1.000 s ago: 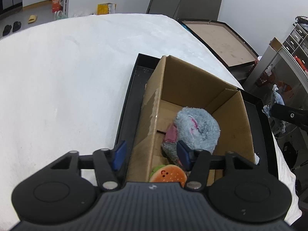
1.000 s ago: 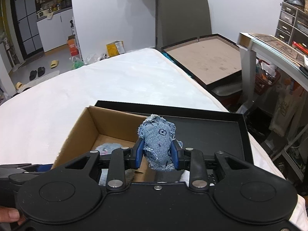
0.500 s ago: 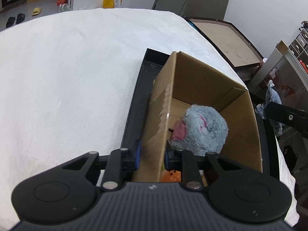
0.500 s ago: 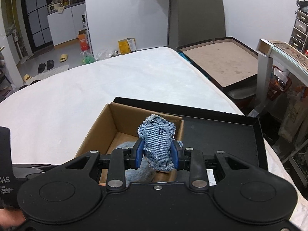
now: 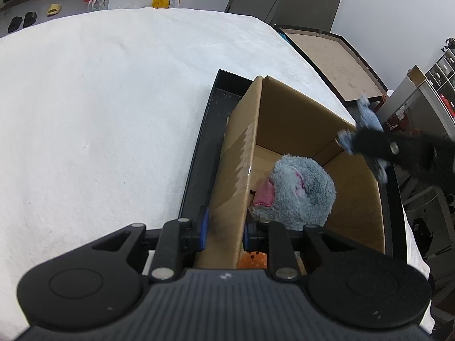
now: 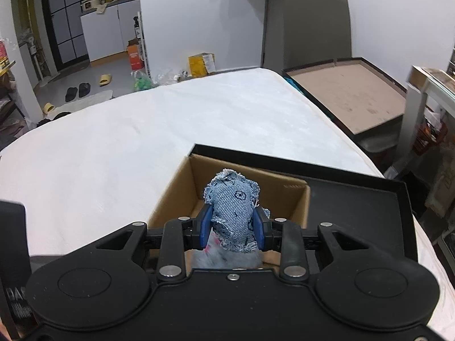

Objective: Organize soft objects
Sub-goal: 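Lower the denim plush into the box and open the right tool, then grasp the black plush with the right tool, then carry the black plush into the box and open the right tool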

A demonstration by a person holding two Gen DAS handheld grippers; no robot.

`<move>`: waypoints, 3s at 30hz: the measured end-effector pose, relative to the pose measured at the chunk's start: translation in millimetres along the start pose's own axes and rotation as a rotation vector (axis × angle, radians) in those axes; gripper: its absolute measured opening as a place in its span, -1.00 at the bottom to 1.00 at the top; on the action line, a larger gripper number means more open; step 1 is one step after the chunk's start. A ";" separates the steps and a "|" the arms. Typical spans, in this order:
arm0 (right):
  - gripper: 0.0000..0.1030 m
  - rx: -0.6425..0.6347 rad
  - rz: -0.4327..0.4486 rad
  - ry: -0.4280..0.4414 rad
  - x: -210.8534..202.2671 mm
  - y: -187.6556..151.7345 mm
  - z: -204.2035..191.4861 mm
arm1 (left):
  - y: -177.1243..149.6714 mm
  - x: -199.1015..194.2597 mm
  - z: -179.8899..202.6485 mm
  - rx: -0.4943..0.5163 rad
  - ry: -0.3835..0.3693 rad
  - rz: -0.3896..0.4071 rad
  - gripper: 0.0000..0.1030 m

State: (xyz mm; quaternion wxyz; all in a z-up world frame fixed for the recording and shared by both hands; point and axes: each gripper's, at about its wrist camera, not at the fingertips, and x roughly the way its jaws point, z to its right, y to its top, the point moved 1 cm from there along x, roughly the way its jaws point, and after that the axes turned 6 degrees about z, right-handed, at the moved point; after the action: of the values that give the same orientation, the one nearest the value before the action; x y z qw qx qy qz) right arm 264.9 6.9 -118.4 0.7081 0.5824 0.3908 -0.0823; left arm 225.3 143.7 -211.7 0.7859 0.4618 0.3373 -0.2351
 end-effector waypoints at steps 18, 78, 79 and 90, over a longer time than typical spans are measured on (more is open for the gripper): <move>0.16 -0.012 0.029 -0.037 -8.3 2.0 9.3 | 1.1 1.3 0.3 -0.003 -0.001 -0.003 -0.58; 0.07 0.307 -0.203 -0.235 44.5 -115.2 176.2 | -8.5 11.0 44.7 0.155 0.121 0.031 0.06; 0.07 0.310 -0.206 -0.230 45.1 -115.9 176.3 | -8.8 11.2 45.2 0.158 0.121 0.034 0.06; -0.35 0.295 -0.219 -0.229 44.3 -118.6 177.3 | -8.7 10.2 46.1 0.160 0.120 0.040 0.07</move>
State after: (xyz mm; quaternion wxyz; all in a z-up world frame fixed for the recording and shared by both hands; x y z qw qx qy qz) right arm 308.4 -172.2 -234.5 0.6420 0.6206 0.3524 -0.2804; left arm 240.6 98.3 -208.4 0.7295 0.5430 0.3547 -0.2172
